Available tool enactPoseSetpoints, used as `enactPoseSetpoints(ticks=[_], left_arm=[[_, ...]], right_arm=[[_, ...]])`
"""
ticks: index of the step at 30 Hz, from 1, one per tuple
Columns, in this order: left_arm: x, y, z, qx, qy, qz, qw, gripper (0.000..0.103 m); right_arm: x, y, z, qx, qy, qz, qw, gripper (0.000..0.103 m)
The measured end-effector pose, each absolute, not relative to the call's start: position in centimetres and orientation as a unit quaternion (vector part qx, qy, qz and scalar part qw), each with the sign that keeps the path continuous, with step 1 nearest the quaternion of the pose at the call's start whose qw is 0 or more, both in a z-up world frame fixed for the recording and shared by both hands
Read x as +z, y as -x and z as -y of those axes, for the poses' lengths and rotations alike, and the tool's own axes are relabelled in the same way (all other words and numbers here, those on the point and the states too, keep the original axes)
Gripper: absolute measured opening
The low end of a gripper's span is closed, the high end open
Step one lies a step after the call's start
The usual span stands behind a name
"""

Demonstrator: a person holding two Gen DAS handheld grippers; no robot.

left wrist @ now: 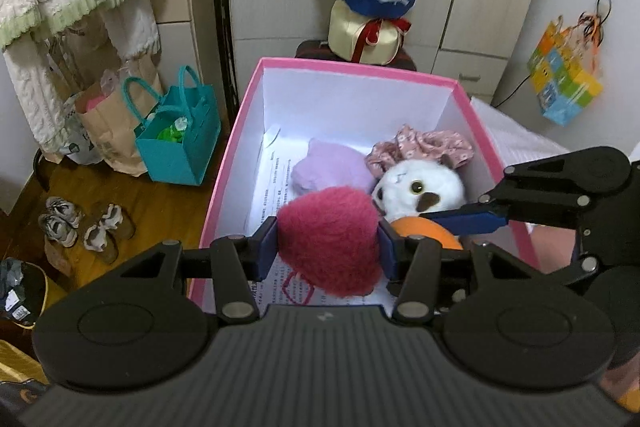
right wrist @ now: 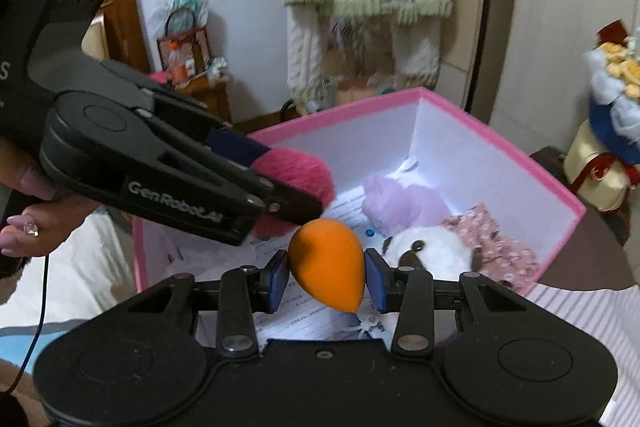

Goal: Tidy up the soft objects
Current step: 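Lower the pompom and sponge into the box and open both grippers, then withdraw both grippers from the box and move them to the wipes pack and green sponge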

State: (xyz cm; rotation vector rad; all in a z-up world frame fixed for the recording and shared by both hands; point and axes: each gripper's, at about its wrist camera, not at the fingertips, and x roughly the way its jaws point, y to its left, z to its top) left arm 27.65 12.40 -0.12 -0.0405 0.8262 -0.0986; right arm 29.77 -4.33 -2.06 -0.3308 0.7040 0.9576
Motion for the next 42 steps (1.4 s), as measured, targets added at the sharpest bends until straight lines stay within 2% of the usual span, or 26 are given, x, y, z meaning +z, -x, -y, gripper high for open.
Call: enactPoseSetpoints(ticks=[10, 14, 16, 28, 33, 42], left_arm=[[-0.5, -28.5, -12.0, -0.043, 0.008, -0.405, 0.913, 0.054], [-0.2, -27.9, -12.0, -0.032, 0.001, -0.387, 0.922, 0.059], [0.4, -27.2, -12.3, -0.035, 0.003, -0.374, 0.927, 0.060], [5.4, -19.8, -14.1, -0.091, 0.009, -0.335, 0.938, 0.060], [7.0, -16.2, -13.9, -0.121, 0.000, -0.312, 0.942, 0.064], [8.1, -12.7, -11.5, -0.181, -0.037, -0.285, 0.941, 0.065]], right_arm=[[-3.4, -30.7, 2.4, 0.443, 0.192, -0.343, 0.806, 0.047], [-3.5, -30.9, 2.2, 0.436, 0.188, -0.341, 0.811, 0.057], [-3.1, -30.6, 2.7, 0.432, 0.179, -0.336, 0.817, 0.057], [1.8, -26.0, 10.1, 0.412, 0.081, -0.302, 0.856, 0.057], [3.4, -23.6, 13.1, 0.397, 0.067, -0.284, 0.870, 0.057], [4.7, -18.7, 18.0, 0.361, 0.070, -0.256, 0.894, 0.059]])
